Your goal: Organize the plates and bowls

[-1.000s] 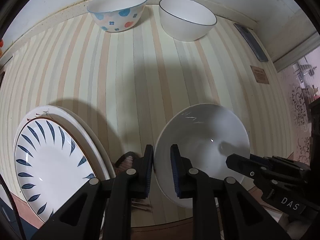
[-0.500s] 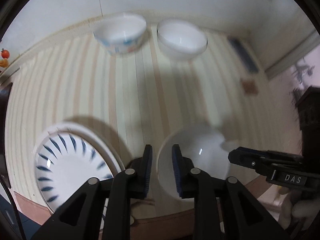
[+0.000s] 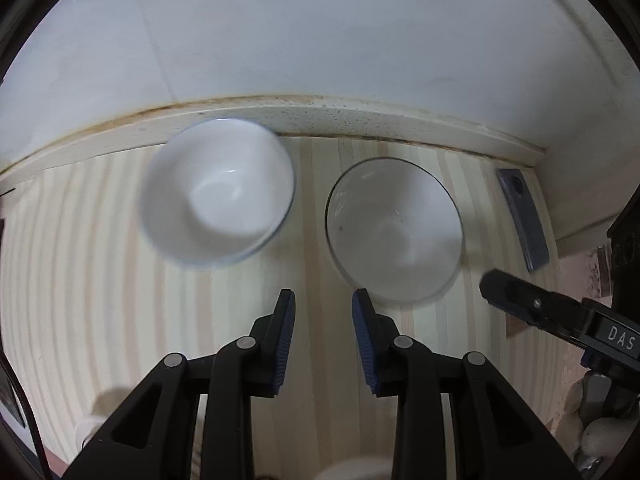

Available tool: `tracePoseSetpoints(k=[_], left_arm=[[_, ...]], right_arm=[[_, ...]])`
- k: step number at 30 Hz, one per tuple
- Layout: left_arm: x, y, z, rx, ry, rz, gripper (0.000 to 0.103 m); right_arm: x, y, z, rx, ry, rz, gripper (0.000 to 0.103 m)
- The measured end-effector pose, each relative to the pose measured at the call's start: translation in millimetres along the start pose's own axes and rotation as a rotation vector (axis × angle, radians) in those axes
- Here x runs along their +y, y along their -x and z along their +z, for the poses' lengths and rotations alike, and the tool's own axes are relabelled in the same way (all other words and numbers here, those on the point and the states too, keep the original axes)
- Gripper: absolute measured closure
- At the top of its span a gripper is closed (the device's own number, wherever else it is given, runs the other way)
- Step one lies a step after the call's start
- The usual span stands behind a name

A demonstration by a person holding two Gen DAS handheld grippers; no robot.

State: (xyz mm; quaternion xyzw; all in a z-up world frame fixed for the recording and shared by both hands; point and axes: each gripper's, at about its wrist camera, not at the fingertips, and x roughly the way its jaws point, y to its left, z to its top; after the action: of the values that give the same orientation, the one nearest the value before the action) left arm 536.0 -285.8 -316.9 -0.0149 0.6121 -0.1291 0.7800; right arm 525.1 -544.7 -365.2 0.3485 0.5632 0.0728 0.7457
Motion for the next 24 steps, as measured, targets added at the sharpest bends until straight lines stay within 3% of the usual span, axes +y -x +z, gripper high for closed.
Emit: tracePoseSetpoints(k=[4, 10, 17, 24], left_arm=[[-5, -23, 22, 0.033, 0.001, 0.004, 0.076], [-16, -37, 31, 0.022, -0.012, 0.004, 0.079], [-14, -33, 29, 0.013, -0.002, -0.017, 0.079], [-20, -8, 7, -0.007, -0.034, -0.039, 0.079]], right_arm=[[-2, -22, 28, 0.003, 0.006, -0.038, 0.056], [-10, -50, 41, 0.037, 0.030, -0.066, 0.086], [-6, -51, 38, 0.013, 0.070, -0.077, 0.086], [-3, -33, 20, -0.006, 0.079, -0.068, 0.086]])
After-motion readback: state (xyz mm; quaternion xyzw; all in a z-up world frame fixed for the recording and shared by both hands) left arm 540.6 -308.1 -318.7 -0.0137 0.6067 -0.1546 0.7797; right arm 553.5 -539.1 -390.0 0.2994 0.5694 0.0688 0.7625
